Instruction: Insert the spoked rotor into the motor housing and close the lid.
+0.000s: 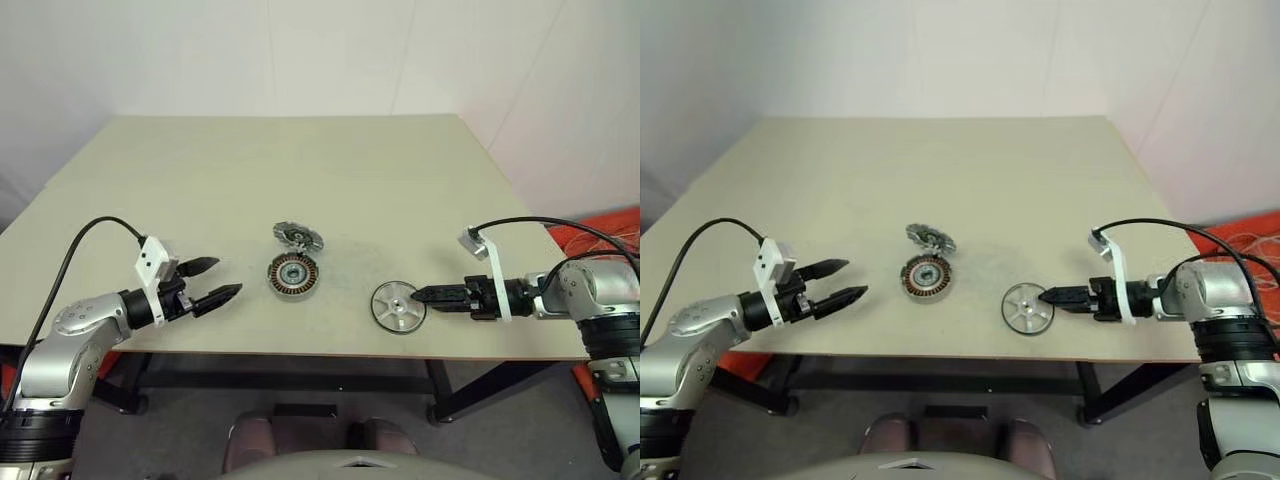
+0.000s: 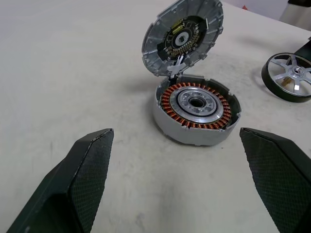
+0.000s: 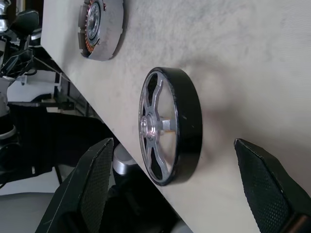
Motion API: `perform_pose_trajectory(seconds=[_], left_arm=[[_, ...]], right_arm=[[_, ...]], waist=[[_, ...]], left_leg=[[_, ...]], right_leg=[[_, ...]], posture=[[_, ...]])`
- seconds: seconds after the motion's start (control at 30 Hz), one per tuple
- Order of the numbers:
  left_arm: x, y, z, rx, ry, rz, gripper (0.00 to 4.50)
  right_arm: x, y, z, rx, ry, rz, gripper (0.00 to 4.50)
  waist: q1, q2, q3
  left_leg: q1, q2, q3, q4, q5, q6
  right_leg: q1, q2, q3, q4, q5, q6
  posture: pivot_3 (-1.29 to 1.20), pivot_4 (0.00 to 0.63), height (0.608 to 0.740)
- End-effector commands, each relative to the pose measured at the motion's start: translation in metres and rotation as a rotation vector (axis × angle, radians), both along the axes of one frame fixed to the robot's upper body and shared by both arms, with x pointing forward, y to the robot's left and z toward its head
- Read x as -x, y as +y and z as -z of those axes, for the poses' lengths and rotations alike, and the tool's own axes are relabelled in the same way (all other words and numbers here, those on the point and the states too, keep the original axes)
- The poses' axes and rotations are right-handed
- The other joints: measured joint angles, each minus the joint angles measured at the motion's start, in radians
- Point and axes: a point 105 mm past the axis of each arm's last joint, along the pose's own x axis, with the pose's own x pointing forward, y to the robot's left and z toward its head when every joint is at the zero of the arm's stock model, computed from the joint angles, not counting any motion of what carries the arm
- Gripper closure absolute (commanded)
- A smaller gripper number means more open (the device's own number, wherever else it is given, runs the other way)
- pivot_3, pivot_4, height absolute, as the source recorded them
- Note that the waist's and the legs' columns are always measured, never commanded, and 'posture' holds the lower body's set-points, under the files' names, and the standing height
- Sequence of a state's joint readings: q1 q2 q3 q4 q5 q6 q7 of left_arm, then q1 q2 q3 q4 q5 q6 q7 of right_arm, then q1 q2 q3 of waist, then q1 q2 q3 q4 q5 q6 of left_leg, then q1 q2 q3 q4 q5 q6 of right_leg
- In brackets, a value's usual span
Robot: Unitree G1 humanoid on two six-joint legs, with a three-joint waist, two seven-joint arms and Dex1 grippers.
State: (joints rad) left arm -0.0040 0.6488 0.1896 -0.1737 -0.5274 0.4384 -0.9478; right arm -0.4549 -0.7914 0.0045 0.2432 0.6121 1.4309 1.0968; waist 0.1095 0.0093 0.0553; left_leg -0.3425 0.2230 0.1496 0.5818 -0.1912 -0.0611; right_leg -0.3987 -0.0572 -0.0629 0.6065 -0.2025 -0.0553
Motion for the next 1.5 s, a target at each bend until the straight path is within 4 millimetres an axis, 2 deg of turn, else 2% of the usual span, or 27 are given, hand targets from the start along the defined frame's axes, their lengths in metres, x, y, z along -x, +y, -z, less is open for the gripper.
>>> perform_pose_trajectory(seconds=[0.03, 0.37, 0.6, 0.77, 0.9, 1.0, 1.2, 1.3, 1.5], left_arm=[[-0.002, -0.004, -0.018, -0.004, -0.062, 0.010, 0.10], [-0.005, -0.001, -0.018, -0.012, -0.063, -0.002, 0.10], [-0.005, 0.005, -0.015, -0.018, -0.064, -0.005, 0.10], [-0.005, 0.013, -0.018, -0.040, -0.071, -0.014, 0.10], [-0.007, 0.021, -0.023, -0.059, -0.084, -0.032, 0.10], [-0.007, 0.023, -0.026, -0.065, -0.092, -0.040, 0.10], [-0.006, 0.022, -0.027, -0.064, -0.094, -0.046, 0.10], [-0.006, 0.020, -0.026, -0.062, -0.095, -0.047, 0.10], [-0.007, 0.019, -0.027, -0.062, -0.100, -0.048, 0.10]], right_arm=[[-0.004, 0.007, -0.007, -0.022, -0.019, -0.007, 0.60], [-0.008, 0.015, -0.026, -0.151, 0.036, 0.050, 4.10], [-0.001, 0.051, -0.042, -0.350, 0.058, -0.058, 4.17], [-0.023, 0.095, -0.069, -0.462, 0.009, -0.096, 4.17], [-0.038, 0.118, -0.074, -0.448, 0.016, -0.058, 4.17], [-0.042, 0.139, -0.076, -0.444, 0.030, -0.064, 4.17], [-0.039, 0.157, -0.062, -0.415, 0.080, -0.048, 4.17], [-0.044, 0.166, -0.056, -0.395, 0.097, -0.002, 4.17], [-0.053, 0.171, -0.054, -0.382, 0.102, 0.075, 4.17]], waist=[[0.001, 0.000, 0.000], [0.002, 0.000, 0.000], [0.003, 0.001, 0.000], [-0.008, 0.001, 0.000], [-0.004, 0.001, -0.001], [-0.004, 0.001, -0.001], [-0.005, 0.001, -0.001], [-0.009, 0.001, -0.001], [-0.011, 0.001, -0.001]], left_leg=[[0.000, 0.000, 0.000, 0.000, 0.000, 0.000], [0.000, 0.000, 0.000, 0.000, 0.000, 0.000], [0.002, 0.000, 0.000, 0.000, 0.000, 0.000], [0.004, 0.001, 0.000, -0.001, 0.001, -0.002], [0.004, 0.000, 0.000, -0.001, 0.001, -0.002], [0.003, 0.000, 0.000, -0.002, 0.001, -0.003], [0.000, 0.000, -0.001, -0.004, 0.003, -0.005], [0.000, 0.000, -0.001, -0.005, 0.003, -0.006], [0.000, 0.000, -0.001, -0.005, 0.003, -0.007]], right_leg=[[0.000, 0.000, 0.000, 0.000, 0.000, 0.000], [0.000, 0.000, 0.000, 0.000, 0.000, 0.000], [0.000, 0.000, 0.000, 0.000, 0.000, 0.000], [-0.002, 0.000, 0.000, 0.001, 0.000, 0.000], [-0.001, 0.000, 0.000, 0.001, 0.000, 0.000], [-0.002, 0.000, 0.000, 0.001, 0.000, 0.000], [-0.004, 0.000, 0.000, 0.001, 0.000, -0.001], [-0.005, 0.000, 0.000, 0.001, 0.000, -0.001], [-0.005, 0.000, 0.000, 0.002, 0.000, 0.000]], posture=[[0.00, 0.000, 0.740], [0.00, 0.000, 0.740], [0.00, 0.000, 0.740], [0.00, 0.000, 0.740], [0.00, 0.000, 0.740], [0.00, 0.000, 0.740], [0.00, 0.000, 0.740], [0.00, 0.000, 0.740], [0.00, 0.000, 0.740]])
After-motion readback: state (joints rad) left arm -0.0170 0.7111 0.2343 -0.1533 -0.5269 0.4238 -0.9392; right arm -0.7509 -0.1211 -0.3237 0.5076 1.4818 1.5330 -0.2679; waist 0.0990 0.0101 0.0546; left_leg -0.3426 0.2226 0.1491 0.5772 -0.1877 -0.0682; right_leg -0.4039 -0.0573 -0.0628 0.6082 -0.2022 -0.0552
